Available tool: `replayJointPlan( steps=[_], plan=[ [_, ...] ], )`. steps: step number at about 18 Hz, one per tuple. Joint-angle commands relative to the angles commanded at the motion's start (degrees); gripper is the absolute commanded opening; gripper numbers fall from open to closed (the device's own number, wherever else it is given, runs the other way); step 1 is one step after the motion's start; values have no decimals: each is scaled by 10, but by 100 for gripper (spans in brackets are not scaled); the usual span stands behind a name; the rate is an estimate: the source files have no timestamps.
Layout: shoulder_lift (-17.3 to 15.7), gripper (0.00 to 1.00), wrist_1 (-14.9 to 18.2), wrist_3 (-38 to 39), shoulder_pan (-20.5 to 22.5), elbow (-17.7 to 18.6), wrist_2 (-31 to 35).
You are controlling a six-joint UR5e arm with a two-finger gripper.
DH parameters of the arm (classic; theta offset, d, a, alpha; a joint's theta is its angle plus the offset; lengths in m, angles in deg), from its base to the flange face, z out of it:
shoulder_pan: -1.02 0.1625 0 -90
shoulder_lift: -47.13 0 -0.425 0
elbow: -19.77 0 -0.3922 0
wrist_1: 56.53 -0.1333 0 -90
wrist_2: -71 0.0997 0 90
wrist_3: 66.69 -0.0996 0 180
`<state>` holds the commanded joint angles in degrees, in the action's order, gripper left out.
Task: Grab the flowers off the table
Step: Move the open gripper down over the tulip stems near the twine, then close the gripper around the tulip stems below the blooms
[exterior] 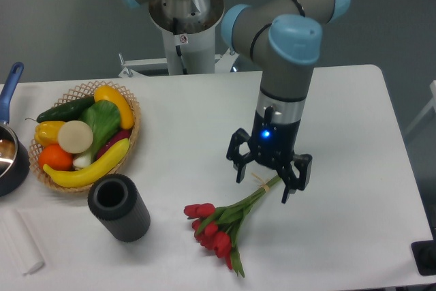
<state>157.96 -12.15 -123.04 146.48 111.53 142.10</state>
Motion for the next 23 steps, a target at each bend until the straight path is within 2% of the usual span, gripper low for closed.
replayJointPlan(
  steps=[5, 7, 11, 15, 20, 23],
  plan=[
    [32, 100, 13, -19, -7, 7, 12],
    [38, 100, 17, -43, -11, 15, 45],
    [40, 100, 28, -85, -14, 28, 52],
    [56, 100, 32, -110, -27, 51, 86],
    [95, 100, 32, -111, -31, 18, 87],
    [101, 100, 30, -112, -32, 20, 87]
  ],
)
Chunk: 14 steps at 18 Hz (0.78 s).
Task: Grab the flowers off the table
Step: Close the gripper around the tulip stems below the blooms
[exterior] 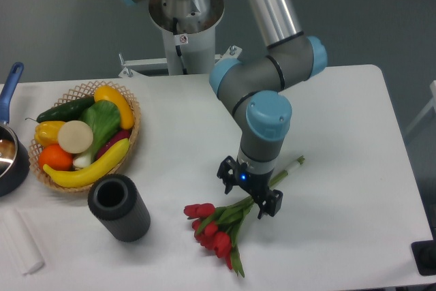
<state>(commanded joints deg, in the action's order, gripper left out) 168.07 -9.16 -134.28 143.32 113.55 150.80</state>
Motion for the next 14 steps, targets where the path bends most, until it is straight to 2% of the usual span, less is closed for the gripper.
replayJointPlan(
  steps=[6, 9, 14],
  plan=[
    [14, 100, -4, -18, -2, -4, 13],
    [25, 100, -6, -16, -19, -7, 33],
    [28, 100, -6, -15, -25, -5, 37]
  ],
)
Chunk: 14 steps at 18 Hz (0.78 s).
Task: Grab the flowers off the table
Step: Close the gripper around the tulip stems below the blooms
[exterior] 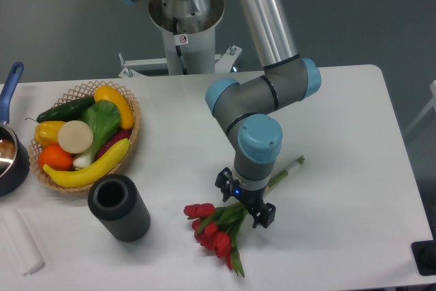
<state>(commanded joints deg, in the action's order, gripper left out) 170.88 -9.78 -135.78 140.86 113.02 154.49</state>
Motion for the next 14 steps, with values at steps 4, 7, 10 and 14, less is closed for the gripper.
replayJointPlan(
  steps=[4, 7, 10, 14],
  plan=[
    [0, 97, -1, -1, -1, 3, 0],
    [0, 92, -1, 0, 0, 3, 0],
    [-1, 85, -4, 1, 0, 3, 0],
    [-5, 63, -5, -3, -1, 10, -1]
  ],
)
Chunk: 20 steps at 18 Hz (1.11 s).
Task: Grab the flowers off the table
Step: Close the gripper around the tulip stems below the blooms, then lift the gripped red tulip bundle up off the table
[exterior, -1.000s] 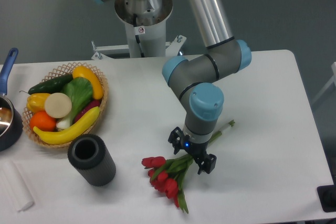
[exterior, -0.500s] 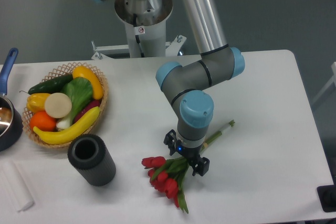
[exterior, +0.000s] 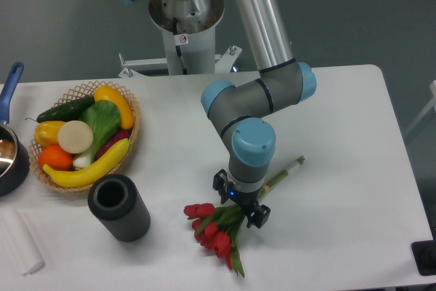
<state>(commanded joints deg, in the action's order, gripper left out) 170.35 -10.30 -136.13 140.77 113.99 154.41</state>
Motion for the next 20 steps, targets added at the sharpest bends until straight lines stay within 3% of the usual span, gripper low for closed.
replayJointPlan(
  steps=[2, 3, 4, 9, 13, 20],
  plan=[
    [0, 53, -1, 2, 1, -1, 1],
    [0, 39, -1, 3, 1, -1, 1],
    [0, 34, -1, 4, 1, -1, 1],
    [-4, 34, 0, 6, 3, -10, -2],
    [-32, 34, 0, 6, 9, -12, -7],
    [-137, 34, 1, 31, 51, -12, -132]
  ],
)
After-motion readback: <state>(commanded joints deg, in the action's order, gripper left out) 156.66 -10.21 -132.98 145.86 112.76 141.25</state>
